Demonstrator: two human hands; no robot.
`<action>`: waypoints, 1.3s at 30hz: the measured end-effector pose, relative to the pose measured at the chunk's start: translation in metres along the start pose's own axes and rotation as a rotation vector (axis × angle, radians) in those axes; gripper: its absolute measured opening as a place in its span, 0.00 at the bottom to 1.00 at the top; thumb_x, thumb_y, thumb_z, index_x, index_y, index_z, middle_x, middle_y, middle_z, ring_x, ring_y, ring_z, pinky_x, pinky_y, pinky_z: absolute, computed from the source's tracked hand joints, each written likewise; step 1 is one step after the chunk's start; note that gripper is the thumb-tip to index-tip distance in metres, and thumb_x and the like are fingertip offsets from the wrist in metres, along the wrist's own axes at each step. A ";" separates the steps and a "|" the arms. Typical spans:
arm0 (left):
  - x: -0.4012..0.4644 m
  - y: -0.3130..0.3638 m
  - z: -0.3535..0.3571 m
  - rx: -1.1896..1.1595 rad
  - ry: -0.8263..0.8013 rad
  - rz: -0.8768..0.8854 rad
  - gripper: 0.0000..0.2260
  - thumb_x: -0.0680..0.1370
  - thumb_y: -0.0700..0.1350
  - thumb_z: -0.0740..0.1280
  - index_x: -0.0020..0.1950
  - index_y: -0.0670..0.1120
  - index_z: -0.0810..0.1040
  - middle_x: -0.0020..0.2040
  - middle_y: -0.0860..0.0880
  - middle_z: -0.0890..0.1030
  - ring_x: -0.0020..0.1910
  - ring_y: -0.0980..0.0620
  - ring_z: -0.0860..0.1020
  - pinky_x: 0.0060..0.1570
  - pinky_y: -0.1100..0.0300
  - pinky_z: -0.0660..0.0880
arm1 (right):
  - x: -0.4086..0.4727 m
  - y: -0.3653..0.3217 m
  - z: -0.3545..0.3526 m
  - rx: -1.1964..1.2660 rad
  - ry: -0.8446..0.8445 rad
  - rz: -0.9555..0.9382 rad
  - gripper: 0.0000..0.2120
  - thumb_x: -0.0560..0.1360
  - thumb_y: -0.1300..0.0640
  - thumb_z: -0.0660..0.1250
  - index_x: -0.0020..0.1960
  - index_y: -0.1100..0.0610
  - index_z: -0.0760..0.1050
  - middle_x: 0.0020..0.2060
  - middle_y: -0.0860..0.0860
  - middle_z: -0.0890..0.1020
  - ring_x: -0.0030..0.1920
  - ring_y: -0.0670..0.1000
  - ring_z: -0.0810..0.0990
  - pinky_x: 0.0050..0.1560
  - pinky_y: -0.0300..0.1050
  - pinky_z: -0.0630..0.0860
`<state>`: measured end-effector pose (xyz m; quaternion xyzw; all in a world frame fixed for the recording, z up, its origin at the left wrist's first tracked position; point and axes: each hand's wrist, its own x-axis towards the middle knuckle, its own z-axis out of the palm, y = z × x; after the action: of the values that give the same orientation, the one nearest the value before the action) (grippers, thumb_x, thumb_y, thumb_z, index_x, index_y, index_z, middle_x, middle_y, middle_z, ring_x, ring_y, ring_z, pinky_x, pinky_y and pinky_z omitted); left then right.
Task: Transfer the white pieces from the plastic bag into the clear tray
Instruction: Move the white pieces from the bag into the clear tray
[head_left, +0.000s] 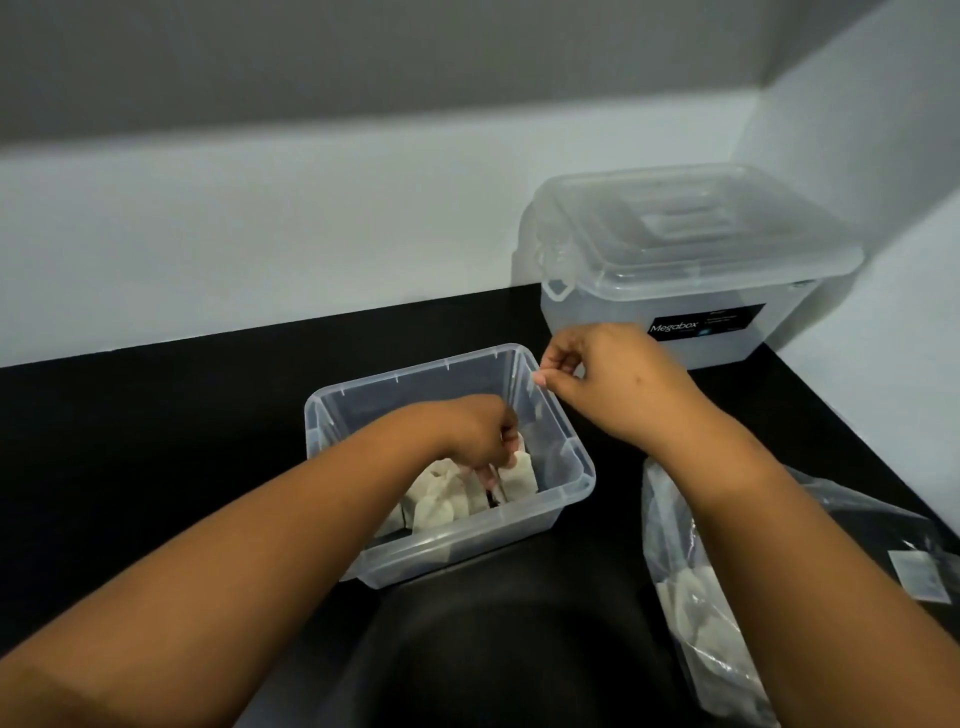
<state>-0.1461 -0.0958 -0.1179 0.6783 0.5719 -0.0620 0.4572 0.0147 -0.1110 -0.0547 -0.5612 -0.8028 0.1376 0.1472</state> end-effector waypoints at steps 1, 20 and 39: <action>0.004 -0.002 0.001 -0.006 0.020 -0.014 0.03 0.77 0.37 0.66 0.49 0.43 0.76 0.48 0.46 0.81 0.42 0.50 0.85 0.42 0.59 0.80 | -0.003 0.002 -0.001 0.011 0.001 0.011 0.07 0.75 0.47 0.68 0.46 0.50 0.79 0.39 0.46 0.82 0.42 0.48 0.81 0.45 0.46 0.79; -0.044 0.046 0.006 0.032 0.569 0.028 0.08 0.77 0.48 0.68 0.47 0.45 0.82 0.42 0.47 0.83 0.41 0.50 0.81 0.38 0.60 0.76 | -0.043 0.058 -0.027 0.058 -0.106 0.054 0.08 0.75 0.48 0.69 0.44 0.52 0.79 0.37 0.48 0.82 0.40 0.47 0.81 0.43 0.45 0.78; -0.027 0.112 0.191 -0.097 0.403 -0.198 0.12 0.75 0.54 0.68 0.48 0.46 0.73 0.46 0.49 0.78 0.49 0.49 0.78 0.43 0.60 0.70 | -0.143 0.200 -0.017 0.077 -0.645 0.158 0.06 0.76 0.61 0.67 0.45 0.55 0.82 0.37 0.49 0.85 0.38 0.46 0.84 0.43 0.41 0.80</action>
<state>0.0222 -0.2396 -0.1495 0.5948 0.7176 0.0579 0.3576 0.2399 -0.1783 -0.1283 -0.5432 -0.7563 0.3493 -0.1044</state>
